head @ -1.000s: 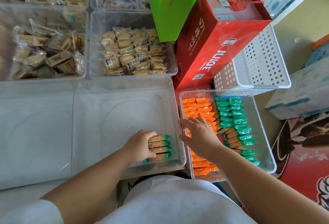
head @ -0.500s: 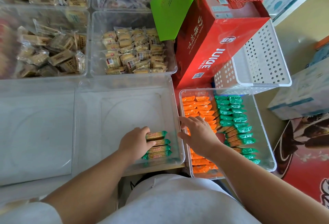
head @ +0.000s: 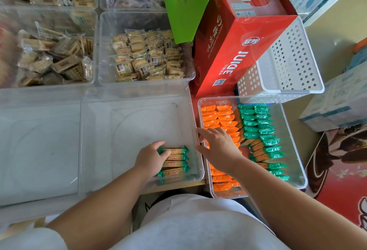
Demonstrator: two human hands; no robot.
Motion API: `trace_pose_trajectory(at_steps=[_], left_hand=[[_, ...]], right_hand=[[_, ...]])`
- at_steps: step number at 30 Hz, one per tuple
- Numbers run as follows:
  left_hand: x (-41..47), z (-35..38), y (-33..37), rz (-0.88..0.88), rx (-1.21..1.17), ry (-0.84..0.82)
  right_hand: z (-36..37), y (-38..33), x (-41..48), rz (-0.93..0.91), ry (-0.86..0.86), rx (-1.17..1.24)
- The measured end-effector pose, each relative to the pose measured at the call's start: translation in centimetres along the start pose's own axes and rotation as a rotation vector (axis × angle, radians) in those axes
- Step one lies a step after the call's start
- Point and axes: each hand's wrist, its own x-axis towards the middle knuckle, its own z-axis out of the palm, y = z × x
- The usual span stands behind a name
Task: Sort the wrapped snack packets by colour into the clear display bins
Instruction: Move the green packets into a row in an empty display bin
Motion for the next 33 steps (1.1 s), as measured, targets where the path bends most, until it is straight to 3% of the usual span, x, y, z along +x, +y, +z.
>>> trace_pose_trajectory(at_steps=[9,12,16,21,24,26,29,33], left_hand=[[-0.1,-0.2,0.9,0.030,0.219,-0.053],[0.1,0.0,1.1,0.019,0.312,0.062],[-0.2,0.1,3.1,0.164,0.333,0.197],[-1.5,0.4,9.3,0.340,0.150,0.477],[-2.6,2.0,14.2,0.550,0.156,0.597],[-2.8,4.2,17.5,0.631,0.185,0.557],[-1.9,8.9,21.1,0.686,0.284,0.413],[0.7,14.0,23.6,0.621,0.556,0.244]], right_hand=[[-0.4,0.2,0.0,-0.036,-0.004,-0.019],[-0.9,1.3,-0.5,-0.117,0.043,0.035],[-2.4,5.2,-1.5,-0.165,0.190,0.151],[-4.7,14.0,-2.7,0.030,0.520,0.053],[-5.9,19.4,-3.6,0.244,0.573,-0.018],[-6.2,22.6,-3.9,0.285,0.537,0.036],[-5.8,26.0,-3.9,0.145,0.393,0.192],[-4.7,28.8,-4.1,0.036,0.281,0.254]])
